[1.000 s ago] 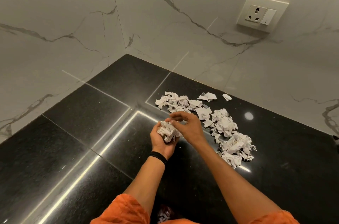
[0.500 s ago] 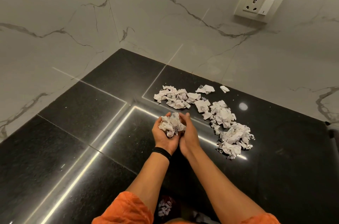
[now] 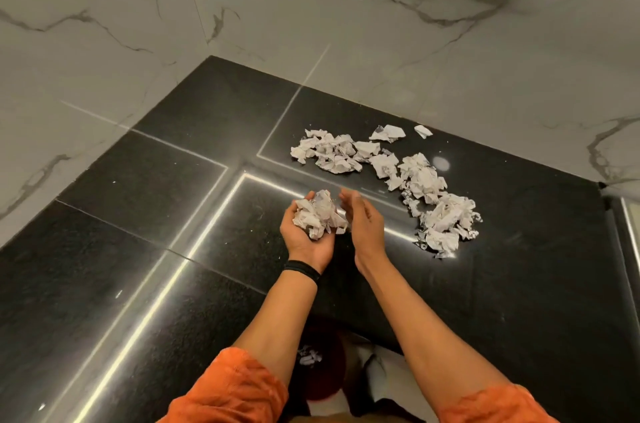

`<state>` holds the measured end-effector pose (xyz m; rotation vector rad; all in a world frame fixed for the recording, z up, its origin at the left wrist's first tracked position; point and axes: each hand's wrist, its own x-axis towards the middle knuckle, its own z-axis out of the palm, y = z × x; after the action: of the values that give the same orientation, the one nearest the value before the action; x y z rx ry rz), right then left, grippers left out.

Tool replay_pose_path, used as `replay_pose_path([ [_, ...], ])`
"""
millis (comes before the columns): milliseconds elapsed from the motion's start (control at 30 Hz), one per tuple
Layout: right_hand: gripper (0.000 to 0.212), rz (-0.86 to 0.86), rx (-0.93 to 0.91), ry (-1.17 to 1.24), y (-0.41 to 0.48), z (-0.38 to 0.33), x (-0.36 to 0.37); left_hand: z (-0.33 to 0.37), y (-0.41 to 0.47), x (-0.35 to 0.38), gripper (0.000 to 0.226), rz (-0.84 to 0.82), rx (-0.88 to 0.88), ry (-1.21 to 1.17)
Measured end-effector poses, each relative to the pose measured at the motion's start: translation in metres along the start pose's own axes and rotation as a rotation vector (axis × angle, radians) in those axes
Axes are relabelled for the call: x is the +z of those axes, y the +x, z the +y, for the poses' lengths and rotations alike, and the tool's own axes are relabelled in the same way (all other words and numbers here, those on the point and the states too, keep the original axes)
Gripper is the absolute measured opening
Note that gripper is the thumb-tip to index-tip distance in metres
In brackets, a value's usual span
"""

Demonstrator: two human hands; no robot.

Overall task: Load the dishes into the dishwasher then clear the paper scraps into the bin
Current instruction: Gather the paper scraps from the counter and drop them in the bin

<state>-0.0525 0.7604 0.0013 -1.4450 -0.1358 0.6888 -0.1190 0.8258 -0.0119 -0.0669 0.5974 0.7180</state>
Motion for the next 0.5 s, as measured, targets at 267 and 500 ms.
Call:
replay_pose_path([
  [267, 0.025, -0.34, -0.475, -1.059, 0.013, 0.029, -0.038, 0.021, -0.001, -0.016, 0.036, 0.01, 0.099, -0.06],
  [500, 0.015, -0.232, -0.429, -0.897, 0.002, 0.008, -0.032, 0.026, -0.005, -0.015, 0.033, 0.04, 0.142, 0.014],
])
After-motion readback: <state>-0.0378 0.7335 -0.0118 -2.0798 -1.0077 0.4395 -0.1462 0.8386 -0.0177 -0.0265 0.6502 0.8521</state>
